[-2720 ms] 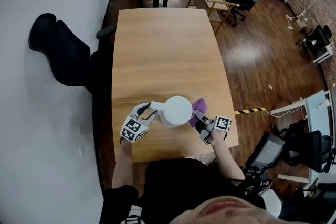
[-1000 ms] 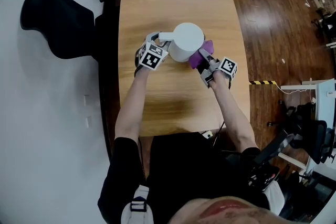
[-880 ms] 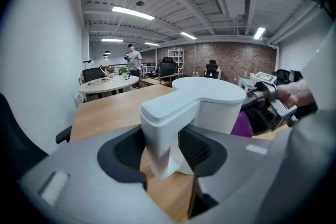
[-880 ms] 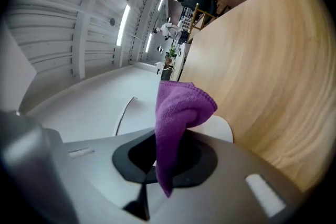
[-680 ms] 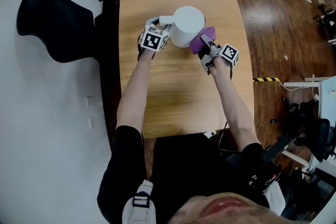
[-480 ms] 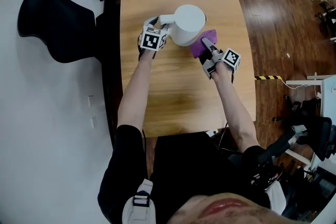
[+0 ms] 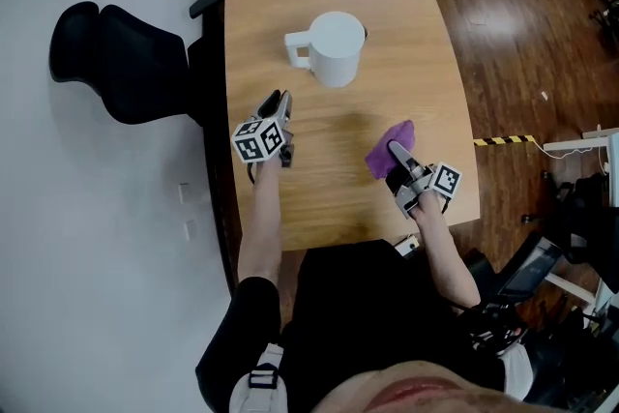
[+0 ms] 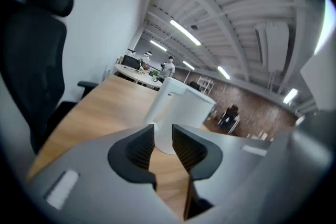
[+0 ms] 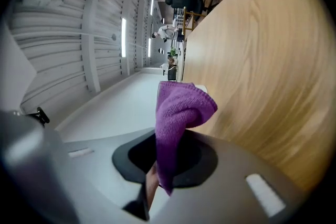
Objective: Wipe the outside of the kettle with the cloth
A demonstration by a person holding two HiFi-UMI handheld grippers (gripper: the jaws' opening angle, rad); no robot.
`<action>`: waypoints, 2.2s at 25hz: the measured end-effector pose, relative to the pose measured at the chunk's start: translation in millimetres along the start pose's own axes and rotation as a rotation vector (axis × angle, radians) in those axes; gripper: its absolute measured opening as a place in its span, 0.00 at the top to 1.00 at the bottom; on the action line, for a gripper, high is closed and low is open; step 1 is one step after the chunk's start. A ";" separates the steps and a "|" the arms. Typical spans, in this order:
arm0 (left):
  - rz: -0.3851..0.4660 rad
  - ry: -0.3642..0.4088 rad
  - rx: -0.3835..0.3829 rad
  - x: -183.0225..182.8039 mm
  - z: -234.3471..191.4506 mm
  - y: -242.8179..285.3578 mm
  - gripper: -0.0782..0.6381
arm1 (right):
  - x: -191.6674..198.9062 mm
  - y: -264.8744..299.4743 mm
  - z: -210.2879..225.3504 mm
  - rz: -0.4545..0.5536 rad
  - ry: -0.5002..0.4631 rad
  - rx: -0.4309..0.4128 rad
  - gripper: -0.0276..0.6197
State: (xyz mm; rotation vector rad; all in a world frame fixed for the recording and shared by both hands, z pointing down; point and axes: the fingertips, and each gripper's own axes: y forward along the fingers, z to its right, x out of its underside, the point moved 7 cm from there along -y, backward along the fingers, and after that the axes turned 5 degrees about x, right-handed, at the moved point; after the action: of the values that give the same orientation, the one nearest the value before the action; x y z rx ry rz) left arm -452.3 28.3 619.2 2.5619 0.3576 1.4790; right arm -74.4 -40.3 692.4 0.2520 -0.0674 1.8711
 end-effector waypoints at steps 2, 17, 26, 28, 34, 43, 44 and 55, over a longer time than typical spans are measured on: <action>0.165 -0.209 0.188 29.6 21.9 -34.6 0.86 | 6.4 -30.9 5.9 0.017 0.006 -0.027 0.89; 0.723 -0.614 0.610 154.0 144.3 -218.3 0.89 | 30.0 -95.5 -60.1 -0.115 -0.093 -0.351 0.89; 0.558 -0.516 0.970 179.7 216.3 -254.7 0.89 | 118.9 -169.4 -82.5 -0.014 -0.137 -0.376 0.89; 0.521 -0.536 1.011 180.2 234.2 -262.2 0.89 | 136.6 -180.0 -102.3 -0.012 -0.106 -0.363 0.89; 0.463 -0.547 1.216 151.0 233.7 -253.0 0.89 | 185.2 -129.2 -170.7 -0.051 -0.091 -0.423 0.89; 0.238 -0.421 1.136 167.2 245.6 -244.2 0.80 | 217.7 -133.9 -202.9 -0.131 -0.061 -0.514 0.89; 0.224 -0.408 1.176 171.5 249.8 -251.5 0.80 | 224.5 -135.4 -207.2 -0.154 -0.081 -0.534 0.89; 0.156 -0.272 1.356 186.7 293.4 -255.5 0.89 | 215.0 -143.9 -210.9 -0.233 -0.274 -0.477 0.88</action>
State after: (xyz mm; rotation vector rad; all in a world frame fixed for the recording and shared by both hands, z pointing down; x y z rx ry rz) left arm -139.8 320.4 562.4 3.7381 1.5803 0.9771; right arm -29.9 241.9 519.8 0.1730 -0.6366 1.5263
